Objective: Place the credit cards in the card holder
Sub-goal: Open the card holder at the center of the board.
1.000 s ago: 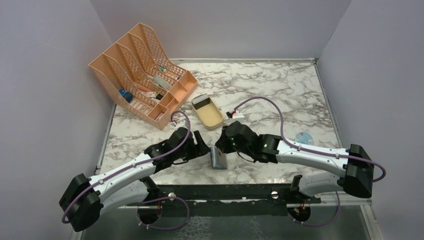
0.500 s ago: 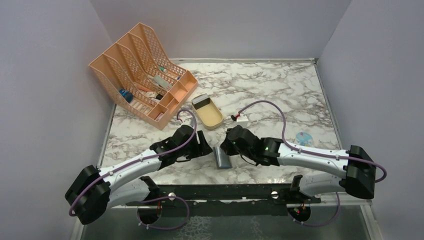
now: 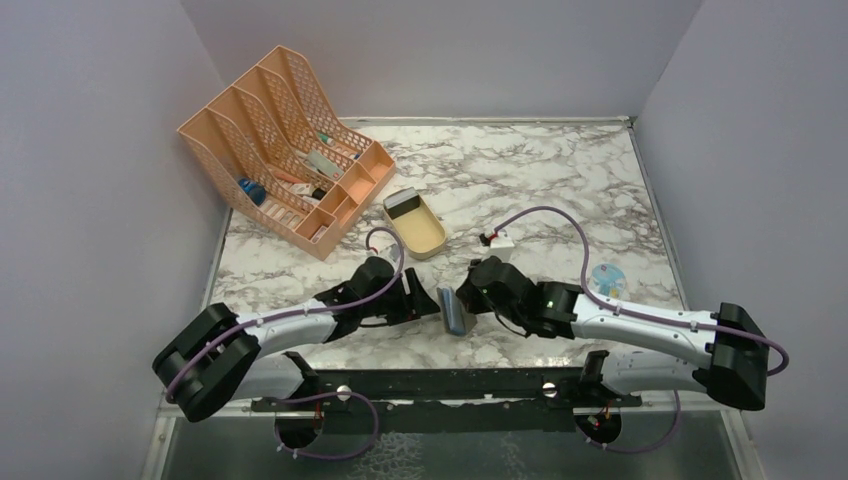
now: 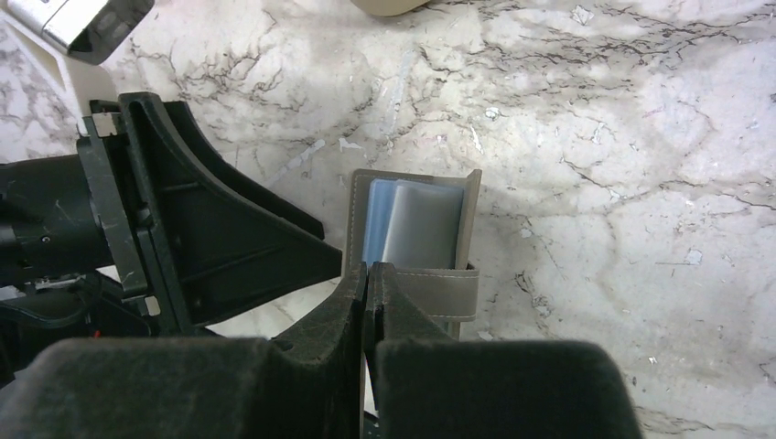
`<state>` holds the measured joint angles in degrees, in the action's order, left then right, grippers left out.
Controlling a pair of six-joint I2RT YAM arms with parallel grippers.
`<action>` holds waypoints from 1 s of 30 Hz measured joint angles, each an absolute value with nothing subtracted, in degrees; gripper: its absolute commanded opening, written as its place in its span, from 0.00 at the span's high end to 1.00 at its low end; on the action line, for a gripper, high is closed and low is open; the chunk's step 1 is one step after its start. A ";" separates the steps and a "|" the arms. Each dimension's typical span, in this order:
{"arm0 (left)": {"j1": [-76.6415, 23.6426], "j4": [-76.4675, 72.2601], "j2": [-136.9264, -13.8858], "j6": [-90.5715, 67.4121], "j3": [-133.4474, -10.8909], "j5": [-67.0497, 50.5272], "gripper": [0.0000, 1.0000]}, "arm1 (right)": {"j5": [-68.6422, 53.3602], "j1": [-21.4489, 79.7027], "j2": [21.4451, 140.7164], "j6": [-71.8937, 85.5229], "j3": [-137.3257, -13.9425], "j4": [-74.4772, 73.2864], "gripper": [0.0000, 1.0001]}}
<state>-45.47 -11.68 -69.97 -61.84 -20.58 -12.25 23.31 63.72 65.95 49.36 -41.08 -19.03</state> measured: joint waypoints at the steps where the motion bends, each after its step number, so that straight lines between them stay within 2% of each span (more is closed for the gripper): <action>1: -45.45 -12.56 -70.50 -62.06 -20.58 -12.73 0.34 | 23.31 63.72 65.80 49.41 -41.08 -19.05 0.99; 14: -45.43 -16.71 -70.63 -63.99 -20.84 -15.05 0.30 | 23.24 63.75 65.28 49.54 -41.06 -18.85 0.99; 26: -45.43 -17.67 -73.67 -63.53 -22.06 -15.05 0.50 | 23.24 63.75 65.28 50.15 -41.06 -18.87 0.99; 30: -45.43 -17.76 -74.28 -63.00 -22.68 -15.03 0.61 | 23.27 63.72 65.21 50.41 -41.06 -18.87 0.99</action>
<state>-45.43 -17.76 -74.28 -63.00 -22.68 -15.03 23.27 63.72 65.21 50.41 -41.06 -18.87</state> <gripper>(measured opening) 0.471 0.012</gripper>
